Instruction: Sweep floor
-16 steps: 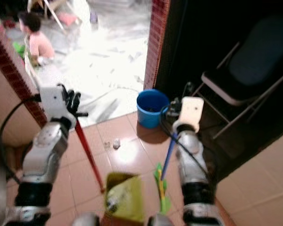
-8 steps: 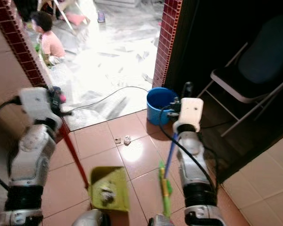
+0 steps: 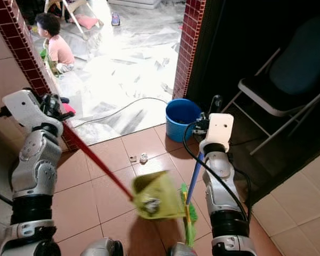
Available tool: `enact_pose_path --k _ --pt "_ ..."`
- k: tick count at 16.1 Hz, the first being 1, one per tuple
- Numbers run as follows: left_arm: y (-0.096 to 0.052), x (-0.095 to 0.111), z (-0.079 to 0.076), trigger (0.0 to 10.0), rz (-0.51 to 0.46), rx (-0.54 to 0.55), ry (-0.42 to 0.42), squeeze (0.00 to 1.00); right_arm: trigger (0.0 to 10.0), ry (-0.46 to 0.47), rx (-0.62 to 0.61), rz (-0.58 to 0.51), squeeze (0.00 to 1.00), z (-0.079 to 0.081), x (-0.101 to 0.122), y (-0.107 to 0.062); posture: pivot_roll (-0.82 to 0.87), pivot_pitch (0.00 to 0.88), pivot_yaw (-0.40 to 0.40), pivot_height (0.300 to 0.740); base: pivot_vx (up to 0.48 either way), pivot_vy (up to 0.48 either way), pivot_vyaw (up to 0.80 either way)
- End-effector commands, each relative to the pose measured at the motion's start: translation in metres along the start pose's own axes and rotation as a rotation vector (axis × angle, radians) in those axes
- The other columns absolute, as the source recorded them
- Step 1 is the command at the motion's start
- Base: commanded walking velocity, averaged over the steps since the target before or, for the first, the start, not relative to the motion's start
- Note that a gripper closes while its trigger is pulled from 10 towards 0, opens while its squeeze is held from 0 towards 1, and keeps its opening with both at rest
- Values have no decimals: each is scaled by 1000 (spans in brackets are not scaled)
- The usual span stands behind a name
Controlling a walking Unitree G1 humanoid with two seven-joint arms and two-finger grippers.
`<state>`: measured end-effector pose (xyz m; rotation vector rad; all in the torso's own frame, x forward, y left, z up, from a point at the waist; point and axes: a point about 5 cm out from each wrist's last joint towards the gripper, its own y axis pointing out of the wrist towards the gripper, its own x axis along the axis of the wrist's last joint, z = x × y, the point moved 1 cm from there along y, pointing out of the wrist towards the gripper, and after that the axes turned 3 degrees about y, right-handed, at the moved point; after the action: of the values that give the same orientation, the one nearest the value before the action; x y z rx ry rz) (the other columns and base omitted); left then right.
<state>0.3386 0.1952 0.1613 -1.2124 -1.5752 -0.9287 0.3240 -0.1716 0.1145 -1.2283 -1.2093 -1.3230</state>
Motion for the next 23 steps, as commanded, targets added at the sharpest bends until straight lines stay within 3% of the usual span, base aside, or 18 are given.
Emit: enact_pose_path --k 1,5,12,21,23 --pt "5 19 -7 10000 -75 -13 -37 0 10000 0 1 -47 0 -3 11 0 -39 37 -16 740 0 0 0" --pt "13 40 -15 10000 -161 -42 -33 0 10000 -24 -36 -41 0 -11 9 -4 -50 40 -17 740 0 0 0" --pt "29 89 -31 10000 -300 -64 -88 0 10000 -14 -6 -21 0 -6 3 -7 -53 32 -16 740 288 0 0" --pt "32 94 -36 10000 -321 -77 -113 0 10000 -9 6 -48 0 -3 8 -5 -53 27 -11 740 454 0 0" --pt "33 105 -35 10000 -355 -56 -137 0 10000 -5 12 -44 0 -2 7 -4 -51 28 -15 740 480 0 0"
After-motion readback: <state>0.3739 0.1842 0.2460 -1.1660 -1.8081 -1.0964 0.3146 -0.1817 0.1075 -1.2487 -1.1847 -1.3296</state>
